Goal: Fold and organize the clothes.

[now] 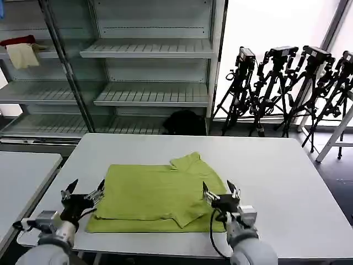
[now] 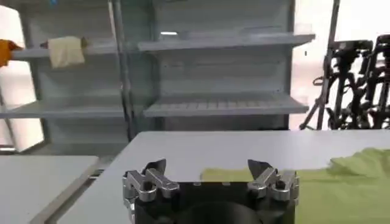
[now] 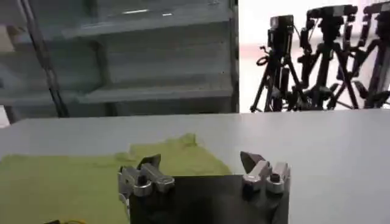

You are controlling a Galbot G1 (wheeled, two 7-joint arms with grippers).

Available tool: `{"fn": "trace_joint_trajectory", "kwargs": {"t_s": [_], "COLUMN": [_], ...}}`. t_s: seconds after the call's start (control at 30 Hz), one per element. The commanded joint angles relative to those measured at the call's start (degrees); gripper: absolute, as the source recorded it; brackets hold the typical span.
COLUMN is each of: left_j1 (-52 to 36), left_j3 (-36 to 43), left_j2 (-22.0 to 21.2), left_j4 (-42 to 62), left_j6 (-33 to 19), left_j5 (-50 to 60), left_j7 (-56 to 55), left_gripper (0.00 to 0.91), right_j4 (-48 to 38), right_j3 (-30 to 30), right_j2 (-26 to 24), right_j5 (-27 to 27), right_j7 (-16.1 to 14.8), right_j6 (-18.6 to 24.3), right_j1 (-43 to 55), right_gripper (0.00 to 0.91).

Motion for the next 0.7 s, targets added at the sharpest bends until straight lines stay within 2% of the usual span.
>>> {"fn": "trace_joint_trajectory", "kwargs": {"t_s": [0.03, 0.17, 0.27, 0.5, 0.7], "left_j1": [-16.00, -21.69, -24.16, -24.44, -24.46], "left_j3": [7.23, 9.64, 11.35, 12.29, 12.45], "left_j2": [8.39, 10.51, 12.42, 14.91, 14.82], "left_j4": [14.25, 21.72, 25.70, 28.55, 30.16], "left_j6": [1.42, 1.40, 1.48, 1.52, 1.48], "left_j5": [-5.13, -7.57, -7.76, -6.30, -5.54], "left_j7": [0.37, -0.12, 0.28, 2.18, 2.91], "left_gripper": [0.907, 0.907, 0.907, 0.907, 0.907], "right_j4": [-18.13, -26.38, -29.46, -31.35, -32.04], "right_j3": [-2.53, -2.20, -1.83, -1.54, -1.27], "right_j2": [0.52, 3.42, 5.17, 6.41, 5.95], "right_j5": [3.55, 1.24, -0.09, -1.93, -1.79], "right_j7": [-1.51, -3.77, -4.44, -4.47, -4.21], "right_j6": [-0.03, -0.04, -0.03, -0.03, -0.03], "right_j1": [19.92, 23.60, 24.47, 24.27, 24.02], "right_gripper": [0.907, 0.907, 0.907, 0.907, 0.907]}}
